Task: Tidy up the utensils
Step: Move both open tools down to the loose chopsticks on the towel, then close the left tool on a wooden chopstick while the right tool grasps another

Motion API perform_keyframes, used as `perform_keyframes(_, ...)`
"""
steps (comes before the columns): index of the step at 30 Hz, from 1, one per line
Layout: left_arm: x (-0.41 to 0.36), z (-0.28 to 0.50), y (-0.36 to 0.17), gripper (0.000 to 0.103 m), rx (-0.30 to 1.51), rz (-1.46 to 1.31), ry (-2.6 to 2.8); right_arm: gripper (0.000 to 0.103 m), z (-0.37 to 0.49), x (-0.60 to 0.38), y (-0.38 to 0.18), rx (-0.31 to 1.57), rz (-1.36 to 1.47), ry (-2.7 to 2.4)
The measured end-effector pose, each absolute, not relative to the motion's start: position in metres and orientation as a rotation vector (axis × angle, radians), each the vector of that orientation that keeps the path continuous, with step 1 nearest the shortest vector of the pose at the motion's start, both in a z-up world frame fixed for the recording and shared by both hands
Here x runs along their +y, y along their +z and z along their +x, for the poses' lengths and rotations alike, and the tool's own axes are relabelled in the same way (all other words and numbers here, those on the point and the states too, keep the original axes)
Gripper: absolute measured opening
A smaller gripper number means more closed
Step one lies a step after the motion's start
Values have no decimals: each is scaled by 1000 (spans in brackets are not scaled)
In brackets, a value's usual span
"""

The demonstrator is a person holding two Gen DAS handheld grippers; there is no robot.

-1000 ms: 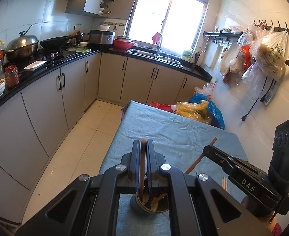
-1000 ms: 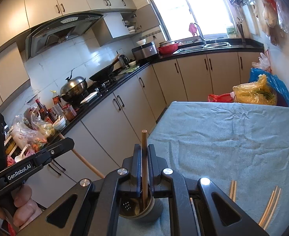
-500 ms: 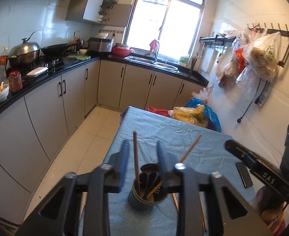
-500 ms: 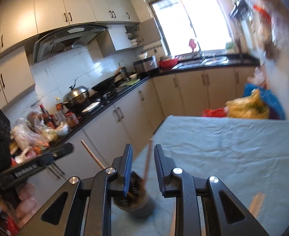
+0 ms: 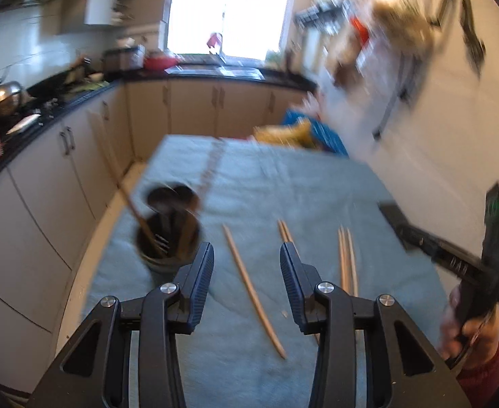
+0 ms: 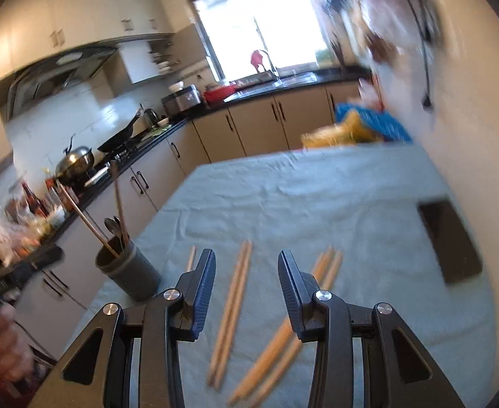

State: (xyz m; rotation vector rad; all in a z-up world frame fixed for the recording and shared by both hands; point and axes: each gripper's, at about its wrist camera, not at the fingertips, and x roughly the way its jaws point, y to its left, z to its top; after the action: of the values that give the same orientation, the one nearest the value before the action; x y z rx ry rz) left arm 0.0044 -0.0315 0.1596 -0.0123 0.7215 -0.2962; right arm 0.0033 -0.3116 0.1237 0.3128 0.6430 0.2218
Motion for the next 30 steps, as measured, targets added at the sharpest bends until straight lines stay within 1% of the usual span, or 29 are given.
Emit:
perform_keyframes(5, -82, 17, 121, 39, 863, 50, -320, 41, -4, -353, 94, 715, 343, 131)
perform_keyframes(7, -98, 30, 105, 39, 935, 60, -309, 39, -5, -364, 85, 736, 368, 128)
perform_keyframes(8, -105, 37, 99, 39, 963, 57, -313, 33, -6, -367, 82, 746, 372, 127)
perform_keyframes(9, -110, 44, 94, 39, 986, 60, -303, 23, -5, -369, 79, 761, 377, 133)
perform_keyframes(10, -116, 52, 89, 39, 1009, 70, -279, 21, -5, -372, 76, 771, 397, 155)
perform_keyframes(14, -137, 92, 71, 39, 1089, 74, -231, 20, -9, -386, 72, 764, 422, 142)
perform_keyframes(15, -140, 101, 69, 37, 1104, 67, -235, 20, -9, -388, 71, 768, 428, 132)
perform_keyframes(16, -145, 112, 65, 33, 1118, 70, -228, 20, -10, -388, 70, 775, 431, 123)
perform_keyframes(17, -149, 123, 62, 30, 1130, 78, -200, 20, -10, -390, 69, 782, 432, 121)
perform_keyframes(20, -151, 150, 55, 26, 1165, 61, -180, 20, -12, -397, 65, 793, 455, 114)
perform_keyframes(30, -163, 197, 36, 25, 1214, 49, -140, 20, -12, -410, 59, 798, 482, 120)
